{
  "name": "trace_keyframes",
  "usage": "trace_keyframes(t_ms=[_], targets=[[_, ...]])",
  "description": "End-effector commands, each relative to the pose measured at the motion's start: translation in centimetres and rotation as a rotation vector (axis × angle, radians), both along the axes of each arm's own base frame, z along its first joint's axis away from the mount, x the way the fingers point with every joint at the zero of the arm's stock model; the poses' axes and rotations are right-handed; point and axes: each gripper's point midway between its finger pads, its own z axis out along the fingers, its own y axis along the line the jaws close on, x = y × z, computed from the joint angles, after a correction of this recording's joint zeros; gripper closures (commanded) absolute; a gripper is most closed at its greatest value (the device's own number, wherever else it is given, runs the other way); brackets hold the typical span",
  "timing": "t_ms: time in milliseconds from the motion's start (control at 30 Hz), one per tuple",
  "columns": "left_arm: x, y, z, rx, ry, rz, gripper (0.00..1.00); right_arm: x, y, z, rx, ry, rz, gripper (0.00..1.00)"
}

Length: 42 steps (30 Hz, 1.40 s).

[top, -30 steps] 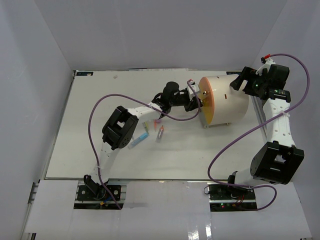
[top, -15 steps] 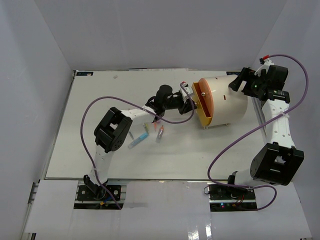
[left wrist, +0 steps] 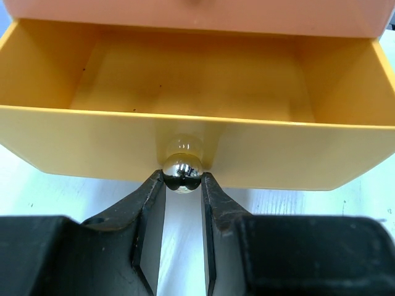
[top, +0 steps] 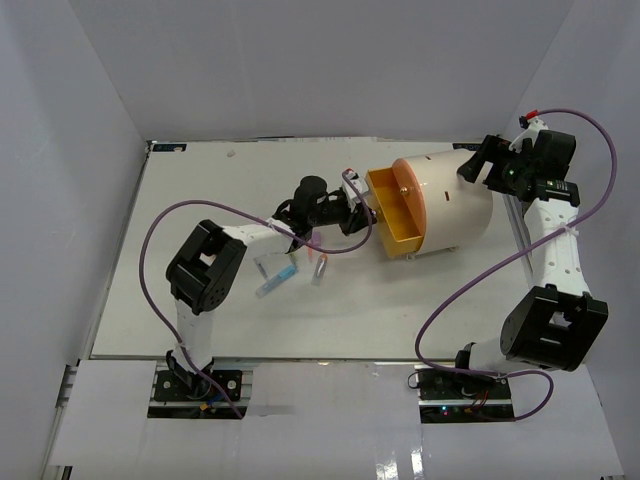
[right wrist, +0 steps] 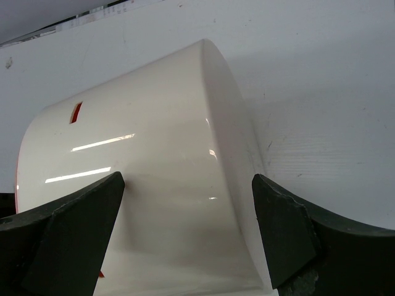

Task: Sort the stationery into containers
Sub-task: Open the drawer in the storage box, then pick up the pen from the center of the board.

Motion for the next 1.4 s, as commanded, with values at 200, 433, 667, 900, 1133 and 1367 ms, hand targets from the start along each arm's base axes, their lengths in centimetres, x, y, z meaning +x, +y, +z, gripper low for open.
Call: trace_keyframes(t_ms=[200,433,667,900,1133,1367], targets=[[-0.5,1.4,3.4,-0.041,-0.032,-0.010,0.80,-0.3,0.1,2.0,-0.012,-0.058,-0.002,0.10],[-0.8,2.1,3.8,-0.040,-0.013,0.028,0.32,-0.2,0.0,4.0,-0.028,-0.097,-0.002,0.10],[-1.3,3.5,5.8,-0.048,-0.031,0.081,0.03,-0.3,-0.2,7.6,-0.077,-0.164,0.001,0.10],[-2.3,7.2,6.8,-0.053,0.044,0.248,0.02,-1.6,-0.4,10.3,-0.140,-0.237,-0.003,0.10],[-2.3,16.2,6.3,-0.029,0.293,0.729,0.02,-3.7,2.5,11.7,-0.205,-0.308,0.059,0.10],[-6.1,26.4,1.3,0.117,0.500,1.111,0.02,-6.1,7.5,11.5,-0.250,-0.335,0.153,0.10]])
